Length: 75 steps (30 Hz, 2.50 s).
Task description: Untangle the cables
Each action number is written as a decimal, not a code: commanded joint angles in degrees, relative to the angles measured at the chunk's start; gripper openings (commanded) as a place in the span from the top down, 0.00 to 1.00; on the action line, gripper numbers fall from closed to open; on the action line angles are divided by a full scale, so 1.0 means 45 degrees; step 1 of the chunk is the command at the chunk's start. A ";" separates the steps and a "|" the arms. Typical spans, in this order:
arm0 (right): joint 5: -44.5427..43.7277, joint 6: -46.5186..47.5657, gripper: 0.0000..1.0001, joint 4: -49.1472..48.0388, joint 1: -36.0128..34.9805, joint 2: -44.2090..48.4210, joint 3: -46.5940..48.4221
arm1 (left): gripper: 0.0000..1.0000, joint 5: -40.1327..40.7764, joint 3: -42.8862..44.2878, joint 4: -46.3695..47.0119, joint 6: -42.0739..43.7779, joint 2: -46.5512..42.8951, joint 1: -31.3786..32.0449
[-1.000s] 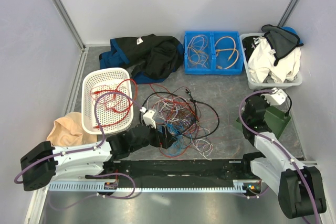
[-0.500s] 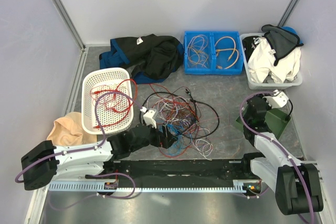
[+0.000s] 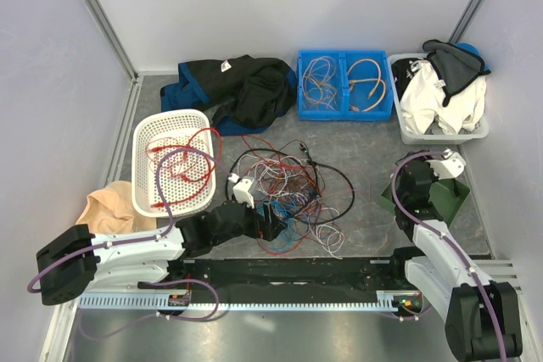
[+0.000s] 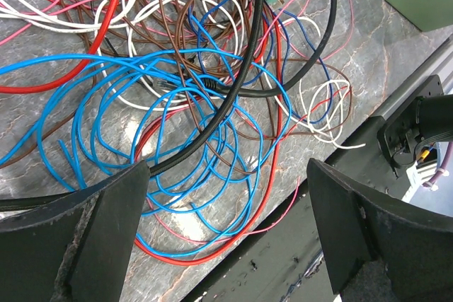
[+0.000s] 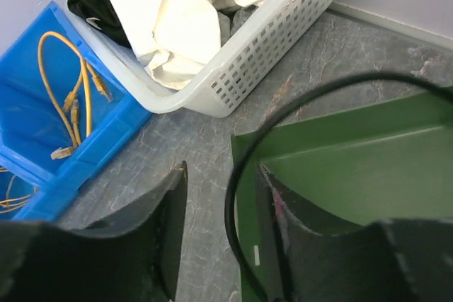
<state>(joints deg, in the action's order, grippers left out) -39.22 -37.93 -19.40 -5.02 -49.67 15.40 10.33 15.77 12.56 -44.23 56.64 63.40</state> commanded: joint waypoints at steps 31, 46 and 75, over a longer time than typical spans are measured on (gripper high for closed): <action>0.7094 0.2042 0.39 0.4002 -0.3417 -0.5191 0.3921 | 0.00 0.1942 0.1672 -0.1930 -0.0952 0.0401 -0.0006; 0.7233 0.2374 0.43 0.2768 -0.7028 -0.7731 0.6519 | 0.00 0.5436 0.1574 -0.5638 -0.2945 -0.2545 -0.0259; 0.5787 0.3410 0.90 0.3587 -0.9471 -1.0604 0.7320 | 0.00 0.4775 0.0871 -0.5720 -0.3082 -0.3387 -0.0572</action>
<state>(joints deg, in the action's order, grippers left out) -12.95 -22.92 -3.90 -47.40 -96.95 47.09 29.87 20.25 -13.45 -56.14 43.51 61.08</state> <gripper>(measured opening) 0.190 0.993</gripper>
